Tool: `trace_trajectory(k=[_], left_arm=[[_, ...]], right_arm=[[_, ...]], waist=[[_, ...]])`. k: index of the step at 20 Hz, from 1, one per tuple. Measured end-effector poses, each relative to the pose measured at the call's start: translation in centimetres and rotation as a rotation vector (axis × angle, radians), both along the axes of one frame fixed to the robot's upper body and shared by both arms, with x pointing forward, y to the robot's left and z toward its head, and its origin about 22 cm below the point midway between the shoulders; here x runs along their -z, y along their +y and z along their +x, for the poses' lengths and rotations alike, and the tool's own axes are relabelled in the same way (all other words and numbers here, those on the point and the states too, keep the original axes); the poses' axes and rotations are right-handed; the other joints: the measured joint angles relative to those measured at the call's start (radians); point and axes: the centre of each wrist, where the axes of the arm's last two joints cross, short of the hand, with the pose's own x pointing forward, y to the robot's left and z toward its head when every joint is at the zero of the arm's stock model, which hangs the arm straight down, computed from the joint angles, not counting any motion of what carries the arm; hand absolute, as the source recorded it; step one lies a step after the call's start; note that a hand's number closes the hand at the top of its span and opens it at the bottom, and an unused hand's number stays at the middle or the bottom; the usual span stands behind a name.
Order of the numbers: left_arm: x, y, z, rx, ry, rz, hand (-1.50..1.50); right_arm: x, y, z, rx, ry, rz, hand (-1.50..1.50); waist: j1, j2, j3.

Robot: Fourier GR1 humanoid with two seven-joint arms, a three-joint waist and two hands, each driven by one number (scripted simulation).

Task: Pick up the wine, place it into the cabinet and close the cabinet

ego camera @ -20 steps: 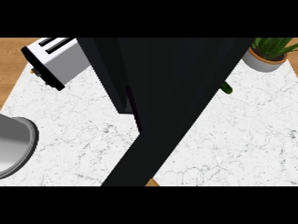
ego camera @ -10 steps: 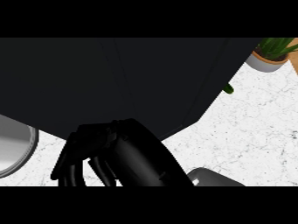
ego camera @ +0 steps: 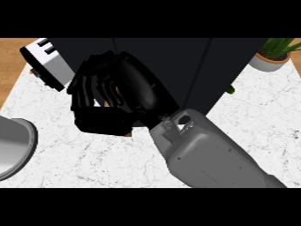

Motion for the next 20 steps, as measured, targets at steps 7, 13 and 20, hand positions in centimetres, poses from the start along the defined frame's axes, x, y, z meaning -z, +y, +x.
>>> trace_trajectory(k=[7, 13, 20], left_arm=[[0.1, -1.4, 1.2, 0.043, 0.034, -0.009, -1.50], [0.5, -3.3, 2.4, 0.059, 0.045, -0.017, -1.50], [1.2, -4.7, 3.6, 0.050, 0.043, -0.028, -1.50]], right_arm=[[0.5, -0.9, 3.8, -0.022, -0.017, -0.010, 1.50], [0.9, -1.1, 5.1, -0.072, -0.039, -0.026, 1.50], [1.3, -1.7, 6.0, -0.125, -0.089, -0.031, 1.50]], waist=[[-0.004, -0.012, -0.006], [-0.004, -0.022, -0.011], [0.001, -0.026, -0.021]])
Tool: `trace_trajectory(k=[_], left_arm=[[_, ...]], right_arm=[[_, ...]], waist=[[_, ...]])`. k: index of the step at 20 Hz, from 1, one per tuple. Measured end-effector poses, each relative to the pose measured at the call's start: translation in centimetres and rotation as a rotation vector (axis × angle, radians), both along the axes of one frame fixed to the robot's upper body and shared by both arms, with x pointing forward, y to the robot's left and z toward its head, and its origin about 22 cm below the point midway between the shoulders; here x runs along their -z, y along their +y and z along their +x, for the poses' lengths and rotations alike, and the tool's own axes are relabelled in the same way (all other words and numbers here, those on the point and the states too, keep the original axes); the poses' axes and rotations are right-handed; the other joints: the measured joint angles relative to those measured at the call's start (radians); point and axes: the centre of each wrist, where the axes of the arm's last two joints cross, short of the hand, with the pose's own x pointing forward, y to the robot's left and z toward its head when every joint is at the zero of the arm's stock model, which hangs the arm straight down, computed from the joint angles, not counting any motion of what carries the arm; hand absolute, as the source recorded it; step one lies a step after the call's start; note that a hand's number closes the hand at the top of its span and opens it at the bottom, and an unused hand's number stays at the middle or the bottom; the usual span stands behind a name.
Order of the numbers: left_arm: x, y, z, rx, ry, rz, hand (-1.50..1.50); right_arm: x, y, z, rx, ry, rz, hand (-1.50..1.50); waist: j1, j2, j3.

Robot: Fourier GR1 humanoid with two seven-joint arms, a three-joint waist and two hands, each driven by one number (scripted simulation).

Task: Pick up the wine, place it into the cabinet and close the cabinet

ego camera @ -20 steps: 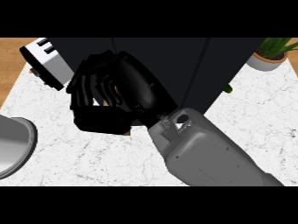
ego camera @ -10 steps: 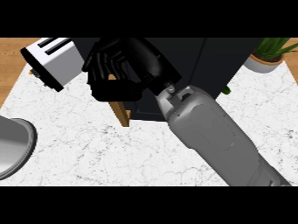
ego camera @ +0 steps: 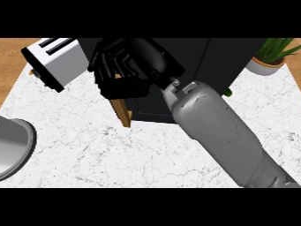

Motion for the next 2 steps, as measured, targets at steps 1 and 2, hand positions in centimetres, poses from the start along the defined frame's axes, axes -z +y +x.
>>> trace_trajectory(k=[1, 2], left_arm=[[-0.05, -0.13, 0.20, -0.001, -0.001, -0.002, -1.50], [0.05, -0.26, 0.29, -0.001, 0.000, -0.003, -1.50]], right_arm=[[0.03, -0.03, 0.09, -0.004, -0.002, -0.002, 1.50], [0.09, -0.17, 0.21, -0.011, -0.007, -0.001, 1.50]], waist=[[0.000, -0.001, -0.001], [0.002, -0.002, -0.002]])
